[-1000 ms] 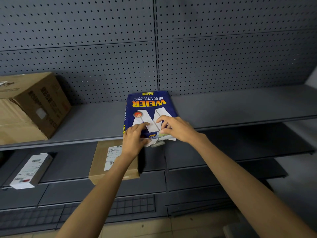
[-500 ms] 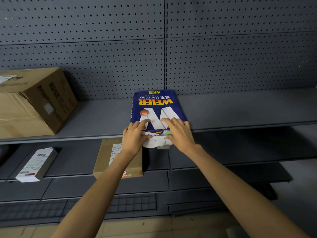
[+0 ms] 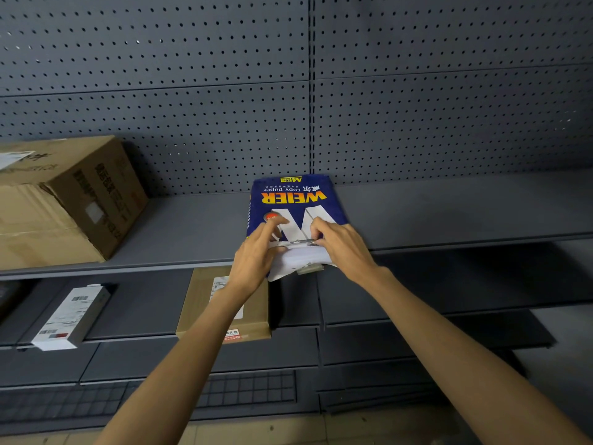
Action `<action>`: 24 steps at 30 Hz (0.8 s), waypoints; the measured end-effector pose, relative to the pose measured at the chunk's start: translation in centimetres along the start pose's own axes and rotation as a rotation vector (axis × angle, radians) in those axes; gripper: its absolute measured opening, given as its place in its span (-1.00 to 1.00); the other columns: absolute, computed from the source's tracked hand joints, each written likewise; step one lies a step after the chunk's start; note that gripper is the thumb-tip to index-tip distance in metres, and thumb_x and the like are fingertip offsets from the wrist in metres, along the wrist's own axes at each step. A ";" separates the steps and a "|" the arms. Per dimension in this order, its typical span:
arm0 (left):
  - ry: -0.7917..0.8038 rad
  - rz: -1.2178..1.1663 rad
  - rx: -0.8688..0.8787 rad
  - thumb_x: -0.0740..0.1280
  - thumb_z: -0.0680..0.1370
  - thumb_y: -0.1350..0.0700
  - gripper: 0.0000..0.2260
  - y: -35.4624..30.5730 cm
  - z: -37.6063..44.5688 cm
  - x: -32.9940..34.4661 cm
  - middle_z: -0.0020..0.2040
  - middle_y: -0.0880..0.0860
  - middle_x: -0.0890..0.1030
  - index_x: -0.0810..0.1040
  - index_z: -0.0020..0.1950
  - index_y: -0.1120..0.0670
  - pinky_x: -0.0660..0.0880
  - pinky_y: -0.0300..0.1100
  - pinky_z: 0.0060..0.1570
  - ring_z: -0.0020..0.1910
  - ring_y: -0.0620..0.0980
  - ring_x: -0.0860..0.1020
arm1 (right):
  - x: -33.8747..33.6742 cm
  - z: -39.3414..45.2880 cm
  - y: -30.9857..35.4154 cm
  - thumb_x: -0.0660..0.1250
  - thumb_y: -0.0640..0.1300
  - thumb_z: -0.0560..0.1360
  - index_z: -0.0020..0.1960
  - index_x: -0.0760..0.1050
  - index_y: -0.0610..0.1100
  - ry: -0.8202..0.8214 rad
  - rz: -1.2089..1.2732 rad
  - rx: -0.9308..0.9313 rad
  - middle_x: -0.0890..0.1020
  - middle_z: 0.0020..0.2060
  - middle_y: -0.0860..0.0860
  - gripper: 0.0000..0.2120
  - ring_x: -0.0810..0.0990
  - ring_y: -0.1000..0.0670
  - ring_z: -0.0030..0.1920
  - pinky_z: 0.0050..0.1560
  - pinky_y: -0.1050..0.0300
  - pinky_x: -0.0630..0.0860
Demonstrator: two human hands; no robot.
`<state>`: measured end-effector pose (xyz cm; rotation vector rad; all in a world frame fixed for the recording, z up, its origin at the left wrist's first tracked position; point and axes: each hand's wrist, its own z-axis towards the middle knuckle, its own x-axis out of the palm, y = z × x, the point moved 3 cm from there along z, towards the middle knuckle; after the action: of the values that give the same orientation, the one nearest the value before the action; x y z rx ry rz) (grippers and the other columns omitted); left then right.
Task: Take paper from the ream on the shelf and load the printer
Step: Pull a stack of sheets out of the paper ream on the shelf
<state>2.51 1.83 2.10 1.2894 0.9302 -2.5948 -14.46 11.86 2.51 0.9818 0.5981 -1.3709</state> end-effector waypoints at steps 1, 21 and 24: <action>0.000 0.000 0.036 0.32 0.54 0.33 -0.58 -0.2 -0.1 0.0 0.15 -0.08 0.47 0.34 0.26 -0.09 0.59 -0.05 -0.13 0.06 -0.01 0.52 | 0.0 0.1 -0.1 0.38 -0.41 0.43 -0.12 0.38 -0.06 -0.009 -0.008 -0.022 0.55 -0.24 0.10 -0.70 0.48 0.02 -0.30 -0.14 0.08 0.46; 0.104 0.244 0.110 0.46 0.49 0.03 -0.74 0.9 1.5 0.7 0.12 0.00 0.67 0.66 0.18 -0.06 0.50 -0.01 0.06 0.08 0.11 0.61 | 0.4 1.3 -1.6 0.49 0.03 0.42 0.24 0.61 0.08 0.312 0.064 0.039 0.64 0.21 0.10 -0.62 0.55 -0.01 0.21 0.13 0.07 0.47; 0.125 0.233 0.113 0.48 0.47 0.02 -0.71 0.9 1.7 0.7 0.11 0.01 0.66 0.64 0.19 -0.06 0.49 0.01 0.07 0.08 0.11 0.60 | 0.2 1.7 -1.8 0.49 0.04 0.42 0.23 0.61 0.12 0.355 0.071 0.060 0.62 0.22 0.13 -0.62 0.54 0.00 0.23 0.14 0.05 0.48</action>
<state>1.21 0.29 1.90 1.5037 0.6133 -2.4414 -16.48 10.47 2.78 1.2961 0.7811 -1.1646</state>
